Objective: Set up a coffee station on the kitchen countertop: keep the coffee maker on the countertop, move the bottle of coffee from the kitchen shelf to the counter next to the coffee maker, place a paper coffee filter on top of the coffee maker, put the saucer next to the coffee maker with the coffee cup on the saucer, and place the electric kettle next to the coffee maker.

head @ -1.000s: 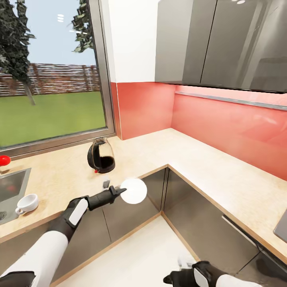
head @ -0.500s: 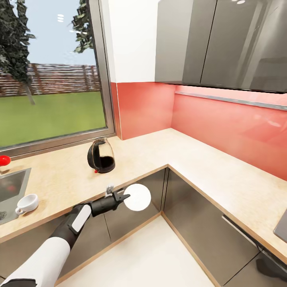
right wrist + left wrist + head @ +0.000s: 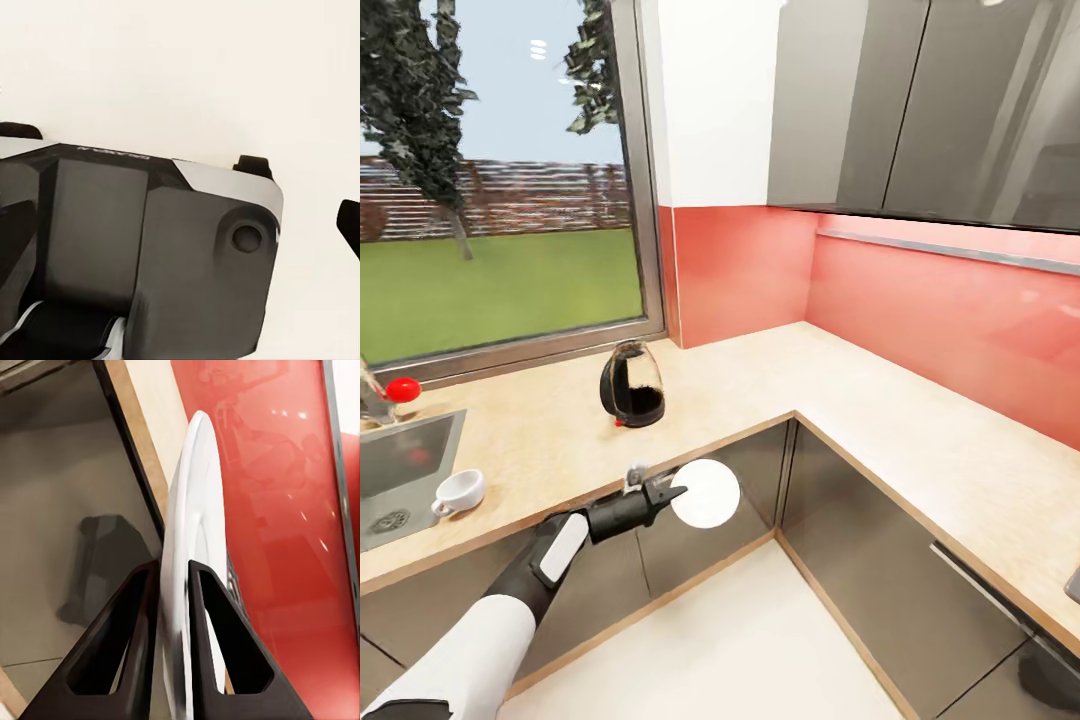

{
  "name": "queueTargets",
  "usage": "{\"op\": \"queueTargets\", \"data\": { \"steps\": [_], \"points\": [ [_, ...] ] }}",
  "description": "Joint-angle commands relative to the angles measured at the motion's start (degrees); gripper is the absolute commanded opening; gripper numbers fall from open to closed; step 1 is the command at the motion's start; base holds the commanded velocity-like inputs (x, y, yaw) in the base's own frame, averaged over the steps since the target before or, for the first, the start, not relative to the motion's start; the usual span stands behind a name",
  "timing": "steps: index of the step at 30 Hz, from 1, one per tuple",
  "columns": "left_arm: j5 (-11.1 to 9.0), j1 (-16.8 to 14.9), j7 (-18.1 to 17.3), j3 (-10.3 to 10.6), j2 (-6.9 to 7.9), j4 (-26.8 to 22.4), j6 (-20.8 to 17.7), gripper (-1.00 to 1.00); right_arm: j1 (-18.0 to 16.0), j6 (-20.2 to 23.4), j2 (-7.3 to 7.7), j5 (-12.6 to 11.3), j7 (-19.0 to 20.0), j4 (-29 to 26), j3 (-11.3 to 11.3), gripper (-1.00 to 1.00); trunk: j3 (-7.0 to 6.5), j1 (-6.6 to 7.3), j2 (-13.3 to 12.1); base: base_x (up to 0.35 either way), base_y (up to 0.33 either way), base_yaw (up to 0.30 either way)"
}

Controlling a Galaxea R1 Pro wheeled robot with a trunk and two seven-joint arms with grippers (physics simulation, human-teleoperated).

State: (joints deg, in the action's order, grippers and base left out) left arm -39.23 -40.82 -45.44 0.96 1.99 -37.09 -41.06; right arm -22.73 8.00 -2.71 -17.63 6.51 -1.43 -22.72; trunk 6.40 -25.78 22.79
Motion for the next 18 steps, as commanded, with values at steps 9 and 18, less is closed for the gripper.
{"op": "queueTargets", "data": {
  "steps": [9, 18],
  "points": [
    [-0.2, -0.1, -0.9, 0.1, 0.11, 0.0, -0.2, -1.00, 0.0, 0.3, -0.07, -0.6, 0.1, -0.1, -0.5, 1.00, 0.12, 0.00, 0.1, -0.328, 0.038, 0.275],
    [-0.2, -0.1, -1.1, 0.1, -0.01, 0.1, -0.1, -1.00, 0.0, 0.3, -0.01, -0.6, 0.1, -0.1, -0.5, 1.00, 0.12, 0.00, 0.1, -0.334, -0.061, 0.209]
  ]
}}
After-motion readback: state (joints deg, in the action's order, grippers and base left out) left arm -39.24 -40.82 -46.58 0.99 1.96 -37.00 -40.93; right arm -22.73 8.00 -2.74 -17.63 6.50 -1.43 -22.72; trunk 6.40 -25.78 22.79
